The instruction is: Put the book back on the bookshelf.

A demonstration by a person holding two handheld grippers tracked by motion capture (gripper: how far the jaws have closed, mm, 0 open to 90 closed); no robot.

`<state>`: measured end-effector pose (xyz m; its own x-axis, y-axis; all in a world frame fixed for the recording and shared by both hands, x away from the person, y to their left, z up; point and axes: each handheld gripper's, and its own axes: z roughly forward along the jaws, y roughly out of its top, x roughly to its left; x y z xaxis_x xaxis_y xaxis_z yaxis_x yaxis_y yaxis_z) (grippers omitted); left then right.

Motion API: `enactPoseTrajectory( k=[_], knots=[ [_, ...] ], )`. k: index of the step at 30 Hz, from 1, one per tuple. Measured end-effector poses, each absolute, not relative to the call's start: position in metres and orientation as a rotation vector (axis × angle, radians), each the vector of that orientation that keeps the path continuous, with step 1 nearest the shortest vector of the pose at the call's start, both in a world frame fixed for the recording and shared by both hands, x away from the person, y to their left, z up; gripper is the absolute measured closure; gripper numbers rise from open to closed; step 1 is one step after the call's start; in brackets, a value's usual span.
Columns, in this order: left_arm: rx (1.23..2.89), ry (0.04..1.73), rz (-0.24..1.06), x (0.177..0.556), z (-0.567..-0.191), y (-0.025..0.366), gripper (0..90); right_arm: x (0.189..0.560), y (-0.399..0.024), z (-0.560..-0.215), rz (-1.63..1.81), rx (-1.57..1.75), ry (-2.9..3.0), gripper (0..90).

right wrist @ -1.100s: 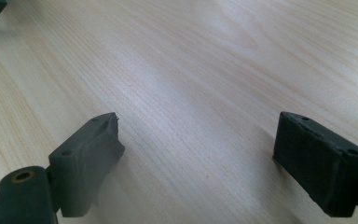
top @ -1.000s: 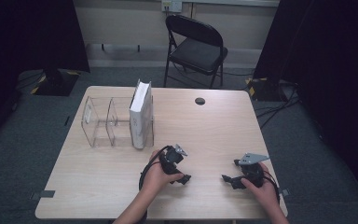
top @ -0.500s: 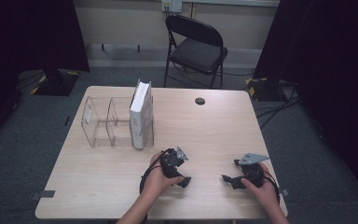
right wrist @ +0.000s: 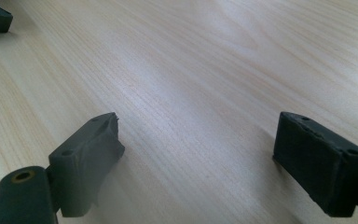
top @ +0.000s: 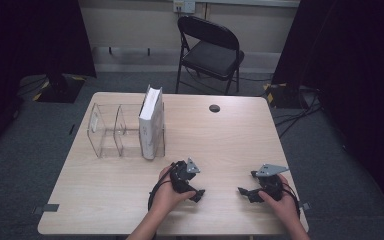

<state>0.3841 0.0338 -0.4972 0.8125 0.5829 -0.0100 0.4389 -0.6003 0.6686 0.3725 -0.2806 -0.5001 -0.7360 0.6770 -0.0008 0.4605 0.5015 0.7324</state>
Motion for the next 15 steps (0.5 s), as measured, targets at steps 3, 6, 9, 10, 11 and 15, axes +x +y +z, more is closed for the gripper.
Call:
enactPoseTrajectory(
  k=[3,6,9,10,11,15],
  knots=[
    [2.281,0.749,0.284,0.3821,-0.4992,0.0352,0.0,0.3726,-0.2807,-0.5002,1.072,0.957,2.46,13.1],
    [2.264,0.74,0.29,0.3808,-0.5008,0.037,0.0,0.3726,-0.2807,-0.5003,1.075,0.956,2.461,13.1],
    [2.255,0.737,0.294,0.3803,-0.5014,0.0377,0.0,0.3726,-0.2807,-0.5002,1.071,0.957,2.46,13.1],
    [2.255,0.737,0.294,0.3803,-0.5014,0.0377,0.0,0.3726,-0.2807,-0.5002,1.072,0.957,2.46,13.1],
    [2.255,0.737,0.294,0.3803,-0.5014,0.0377,0.0,0.3726,-0.2807,-0.5002,1.072,0.957,2.46,13.1],
    [2.254,0.738,0.295,0.3803,-0.5015,0.0376,0.0,0.3725,-0.2806,-0.5001,1.072,0.959,2.461,13.1]
  ],
)
